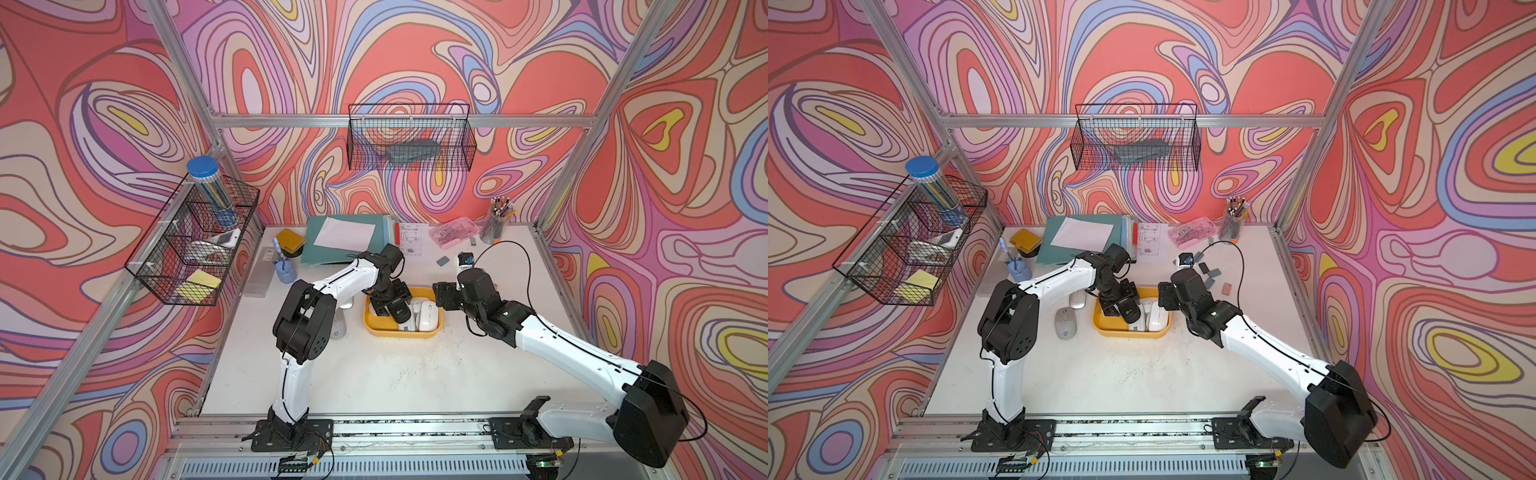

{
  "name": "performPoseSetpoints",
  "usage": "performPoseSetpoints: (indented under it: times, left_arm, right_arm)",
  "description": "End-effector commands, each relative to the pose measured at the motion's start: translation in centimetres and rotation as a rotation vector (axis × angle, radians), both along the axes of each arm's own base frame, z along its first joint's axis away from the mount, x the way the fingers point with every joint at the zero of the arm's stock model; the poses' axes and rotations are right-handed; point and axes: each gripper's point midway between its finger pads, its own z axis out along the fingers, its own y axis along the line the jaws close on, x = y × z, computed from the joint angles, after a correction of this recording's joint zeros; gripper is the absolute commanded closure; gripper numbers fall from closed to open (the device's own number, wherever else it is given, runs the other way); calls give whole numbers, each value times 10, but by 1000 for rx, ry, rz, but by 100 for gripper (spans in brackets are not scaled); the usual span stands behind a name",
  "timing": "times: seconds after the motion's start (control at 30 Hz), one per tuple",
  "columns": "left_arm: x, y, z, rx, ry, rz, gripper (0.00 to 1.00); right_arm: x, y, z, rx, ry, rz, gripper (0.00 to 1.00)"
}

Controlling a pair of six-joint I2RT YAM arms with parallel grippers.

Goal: Take out the mouse from the storage box
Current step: Pick up the mouse from the storage box, then place the mouse at the center of the board.

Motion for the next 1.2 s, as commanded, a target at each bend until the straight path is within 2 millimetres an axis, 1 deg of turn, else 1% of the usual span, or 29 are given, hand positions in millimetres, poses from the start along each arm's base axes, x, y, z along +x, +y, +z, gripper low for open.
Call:
performPoseSetpoints:
  times: [0.0,0.2,0.27,0.33,0.4,0.6,0.7,0.83,0.93,0.97,1.03,1.17]
  left_arm:
    - [-5,-2,-10,14,18,-16,35]
    - [-8,-6,-13,-6,28,-32,44]
    - [-8,-5,-12,-11,26,-33,52]
    - [-9,-5,-8,-12,19,-44,59]
    - [-9,-3,1,-12,-4,-55,64]
    - [-11,13,41,42,-118,-103,65]
    - [-14,23,54,76,-150,-124,65]
    - [-17,36,65,132,-180,-149,65]
    - [-17,57,72,212,-187,-171,65]
    - [-17,66,74,237,-184,-171,65]
    - [-17,89,77,283,-176,-161,65]
    - [-12,145,81,359,-154,-96,65]
  right_arm:
    - [-1,-4,-2,-3,0,-1,21]
    - [-2,-3,-2,-4,-1,3,22]
    - [-1,-4,-1,-3,-2,1,22]
    - [-2,-4,-1,-3,-1,2,22]
    - [-2,-3,-2,-3,1,4,22]
    - [-2,-2,-1,5,1,9,22]
    - [-3,-1,-1,8,1,12,23]
    - [-3,-1,-1,11,1,14,23]
    - [-3,0,-1,12,3,16,23]
    - [-3,0,-1,14,3,18,23]
    - [-3,0,-1,16,3,20,23]
    - [-4,2,-1,22,6,29,23]
